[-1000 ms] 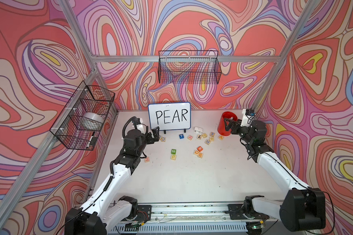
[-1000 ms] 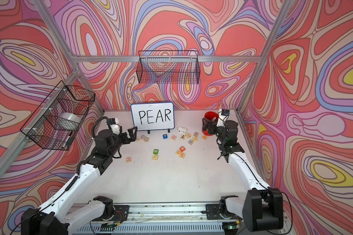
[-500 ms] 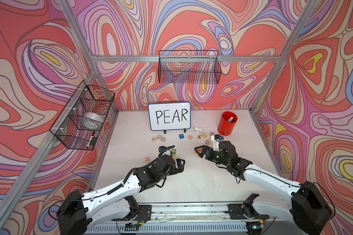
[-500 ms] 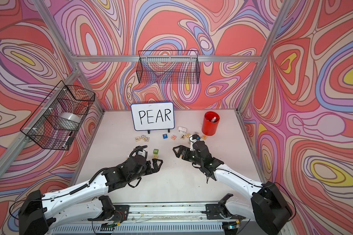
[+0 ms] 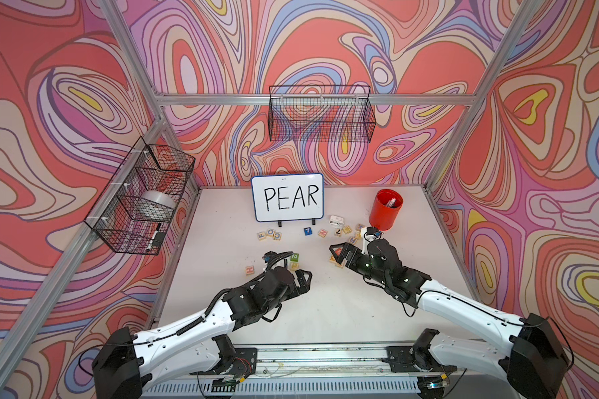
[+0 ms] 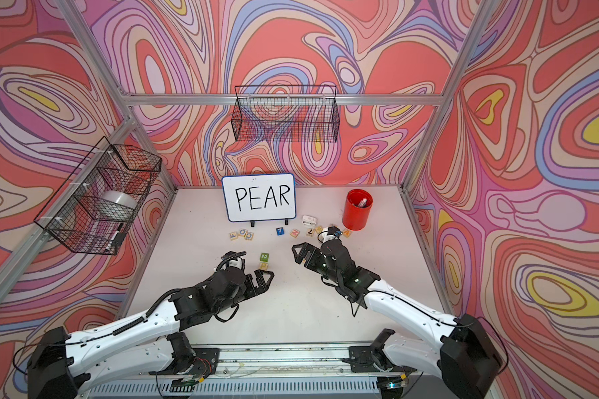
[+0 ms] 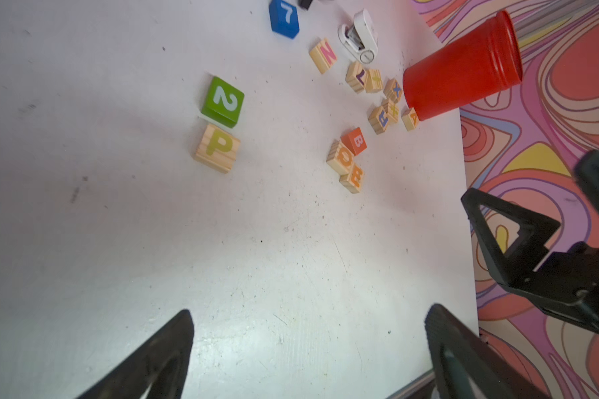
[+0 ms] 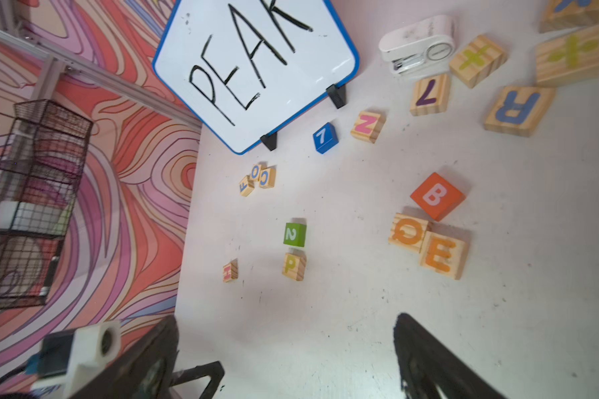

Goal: Spell the uppercase word “pear” with letter blocks
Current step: Pick up the letter block from the center of the board.

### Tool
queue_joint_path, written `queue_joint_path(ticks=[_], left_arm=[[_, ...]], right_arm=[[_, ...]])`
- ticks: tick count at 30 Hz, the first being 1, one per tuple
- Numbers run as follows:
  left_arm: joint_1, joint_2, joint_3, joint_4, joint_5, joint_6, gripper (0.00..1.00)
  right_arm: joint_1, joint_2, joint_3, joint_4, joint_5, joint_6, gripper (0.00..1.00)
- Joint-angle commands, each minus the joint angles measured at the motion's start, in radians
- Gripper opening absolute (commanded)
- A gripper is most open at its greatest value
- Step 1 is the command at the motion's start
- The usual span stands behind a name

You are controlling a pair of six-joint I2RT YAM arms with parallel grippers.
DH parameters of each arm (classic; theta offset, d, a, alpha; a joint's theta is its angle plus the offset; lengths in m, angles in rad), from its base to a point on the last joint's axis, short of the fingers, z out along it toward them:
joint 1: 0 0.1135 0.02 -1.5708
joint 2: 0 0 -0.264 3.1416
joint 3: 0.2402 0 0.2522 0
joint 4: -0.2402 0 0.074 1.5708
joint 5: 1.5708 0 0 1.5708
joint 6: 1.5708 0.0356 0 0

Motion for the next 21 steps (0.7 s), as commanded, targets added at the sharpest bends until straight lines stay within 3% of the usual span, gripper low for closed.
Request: queue_joint_path(ticks=[1, 4, 8, 12, 15, 21], left_arm=[[-0.001, 0.011, 0.069, -0.171, -0.181, 0.053, 1.0], [0.019, 0.099, 0.167, -0.277, -0.187, 0.197, 1.0], [0.043, 0.274, 0.304, -0.402, -0.199, 0.344, 1.0], [0.101, 0.437, 0.382, -0.392, -0.116, 0.449, 0.97], [0.161, 0.528, 0.392, -0.333, -0.018, 0.489, 0.89], [0.191, 0.661, 0.43, -0.267, 0.035, 0.539, 0.85]], right_arm=[[0.003, 0.081, 0.105, -0.229, 0.187, -0.028, 0.98], [0.002, 0.15, 0.238, -0.425, 0.354, -0.086, 0.98], [0.003, 0.195, 0.341, -0.561, 0.485, -0.179, 0.98], [0.003, 0.168, 0.349, -0.569, 0.478, -0.257, 0.96], [0.003, 0.122, 0.303, -0.571, 0.473, -0.236, 0.96], [0.003, 0.046, 0.235, -0.593, 0.491, -0.2, 0.96]])
